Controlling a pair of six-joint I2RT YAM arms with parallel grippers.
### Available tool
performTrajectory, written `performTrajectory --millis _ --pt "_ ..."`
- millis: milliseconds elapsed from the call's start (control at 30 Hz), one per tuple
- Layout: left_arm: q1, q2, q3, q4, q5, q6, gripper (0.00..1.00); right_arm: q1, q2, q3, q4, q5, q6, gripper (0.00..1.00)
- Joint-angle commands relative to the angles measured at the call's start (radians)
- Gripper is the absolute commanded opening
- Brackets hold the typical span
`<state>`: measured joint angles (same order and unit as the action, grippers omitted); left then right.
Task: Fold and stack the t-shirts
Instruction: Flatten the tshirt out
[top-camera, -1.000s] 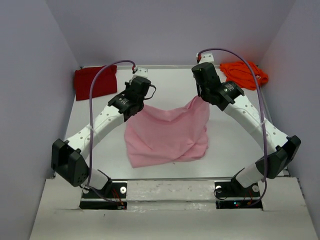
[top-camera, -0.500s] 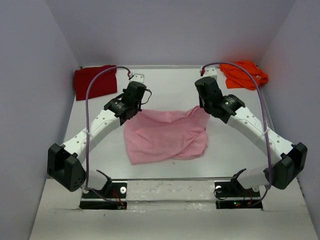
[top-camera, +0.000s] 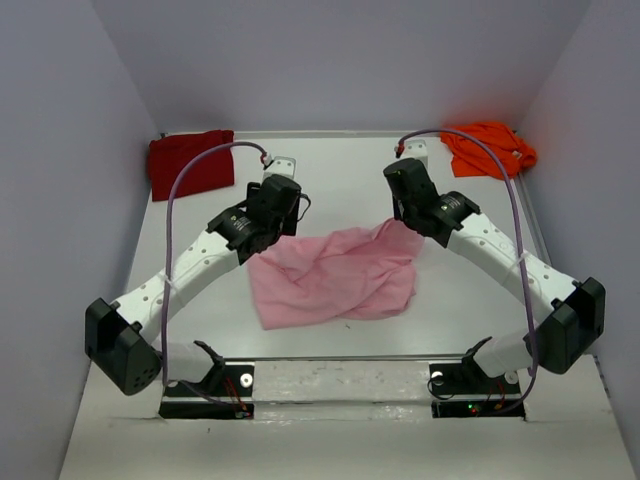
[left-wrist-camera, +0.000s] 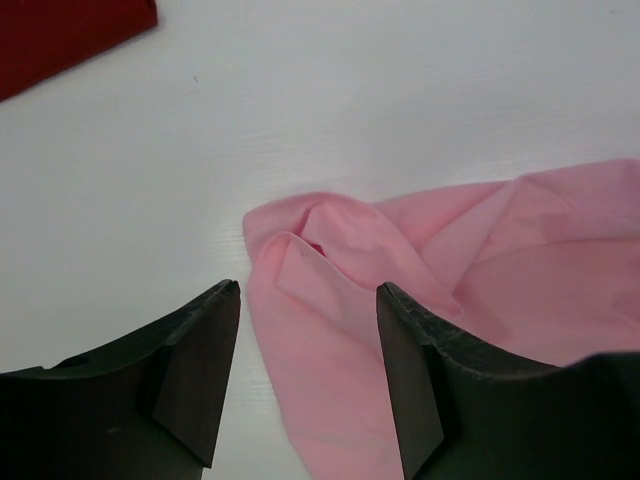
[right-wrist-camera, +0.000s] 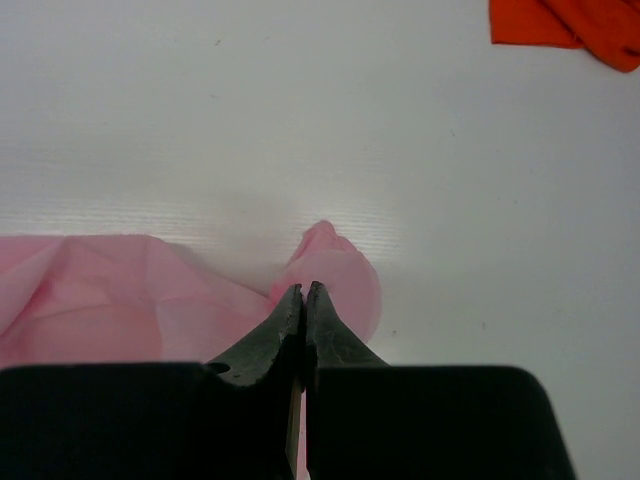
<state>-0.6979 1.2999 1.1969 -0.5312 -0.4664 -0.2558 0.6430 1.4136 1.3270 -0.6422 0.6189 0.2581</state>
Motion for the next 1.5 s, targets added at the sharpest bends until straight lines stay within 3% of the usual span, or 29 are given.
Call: performTrajectory --millis 0,133,300,533,867,1167,1467 --pt "0.030 0.064 -0.016 0.081 -0.123 0.044 0.67 0.003 0.001 0.029 0.055 -0.005 0.013 0.00" --pt "0.047 0.160 0.007 0.123 -0.127 0.067 0.66 0.003 -0.007 0.021 0.061 -0.024 0.016 0.00" --pt "0.023 0.234 0.047 0.142 0.037 0.079 0.62 0.003 -0.002 0.015 0.062 -0.031 0.012 0.00" --pt "-0.063 0.254 0.059 0.088 0.014 0.055 0.61 0.003 0.019 0.020 0.064 -0.030 0.003 0.00" --pt "-0.129 0.205 -0.042 0.054 0.005 0.026 0.62 0.012 0.042 0.054 0.067 -0.034 0.000 0.00" --pt "-0.256 0.251 -0.046 -0.006 0.000 0.026 0.71 0.021 0.050 0.060 0.067 -0.031 -0.003 0.00" --pt "-0.298 0.300 -0.048 -0.015 0.022 0.072 0.72 0.021 0.045 0.054 0.067 -0.031 -0.002 0.00"
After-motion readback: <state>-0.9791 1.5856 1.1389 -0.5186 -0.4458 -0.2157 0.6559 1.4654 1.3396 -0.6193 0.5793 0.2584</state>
